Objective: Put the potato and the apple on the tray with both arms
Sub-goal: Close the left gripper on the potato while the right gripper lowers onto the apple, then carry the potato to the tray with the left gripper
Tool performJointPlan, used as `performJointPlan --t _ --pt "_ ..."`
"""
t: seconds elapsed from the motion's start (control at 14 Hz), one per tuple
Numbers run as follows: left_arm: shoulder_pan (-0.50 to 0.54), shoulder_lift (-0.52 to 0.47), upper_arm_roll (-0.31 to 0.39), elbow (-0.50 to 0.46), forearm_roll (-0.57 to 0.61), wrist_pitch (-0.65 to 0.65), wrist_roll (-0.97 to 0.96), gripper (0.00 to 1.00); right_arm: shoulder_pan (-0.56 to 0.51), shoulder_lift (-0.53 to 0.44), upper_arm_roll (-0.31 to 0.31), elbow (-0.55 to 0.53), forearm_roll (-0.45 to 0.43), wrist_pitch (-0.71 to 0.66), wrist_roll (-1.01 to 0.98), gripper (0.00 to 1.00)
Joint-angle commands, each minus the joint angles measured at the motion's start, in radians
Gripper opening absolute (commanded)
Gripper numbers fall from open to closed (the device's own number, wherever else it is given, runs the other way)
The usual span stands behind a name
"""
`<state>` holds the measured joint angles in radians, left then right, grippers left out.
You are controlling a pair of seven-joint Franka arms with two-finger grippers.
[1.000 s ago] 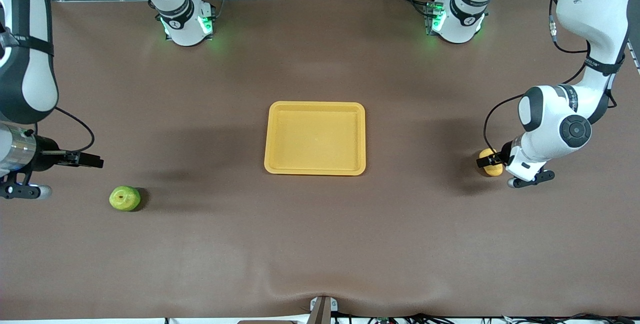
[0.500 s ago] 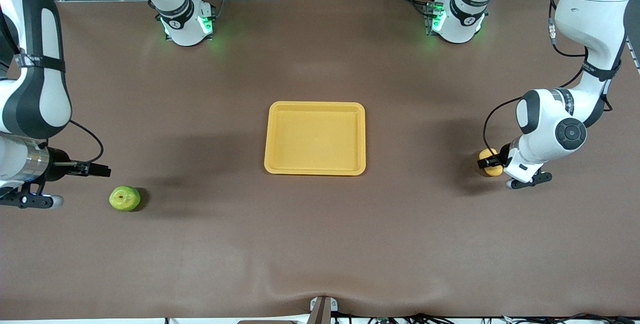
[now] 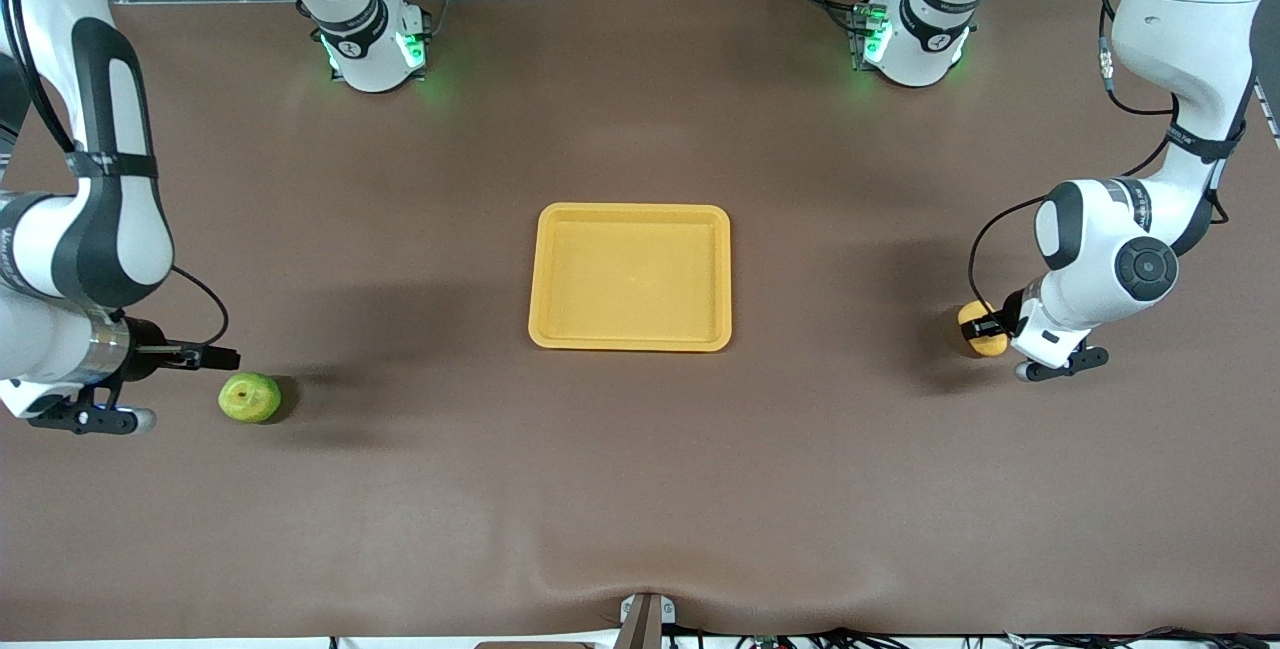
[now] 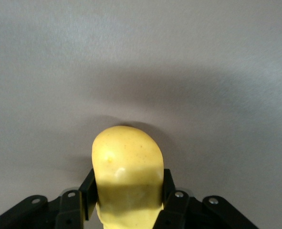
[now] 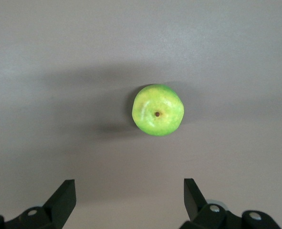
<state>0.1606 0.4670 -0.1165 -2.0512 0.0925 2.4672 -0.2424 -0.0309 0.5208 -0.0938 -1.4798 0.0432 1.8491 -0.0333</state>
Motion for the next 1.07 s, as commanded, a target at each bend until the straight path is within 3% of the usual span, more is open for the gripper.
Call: performJointPlan --t 0.0,0.5,1.0 --pt "-0.003 -0.053 -0.025 -0.006 0.023 -0.013 -0.017 0.09 -0.015 0.03 0.009 0.004 -0.005 0.028 -0.031 1.0" --pt "-0.001 -0.1 -0.19 0.022 0.023 -0.148 -0.012 0.1 -0.043 0.122 0.011 0.004 -0.002 0.14 -0.12 1.0" --pt "-0.024 -0.1 -0.328 0.065 0.039 -0.157 -0.011 0.1 -0.043 0.177 0.011 0.004 -0.002 0.232 -0.239 1.0"
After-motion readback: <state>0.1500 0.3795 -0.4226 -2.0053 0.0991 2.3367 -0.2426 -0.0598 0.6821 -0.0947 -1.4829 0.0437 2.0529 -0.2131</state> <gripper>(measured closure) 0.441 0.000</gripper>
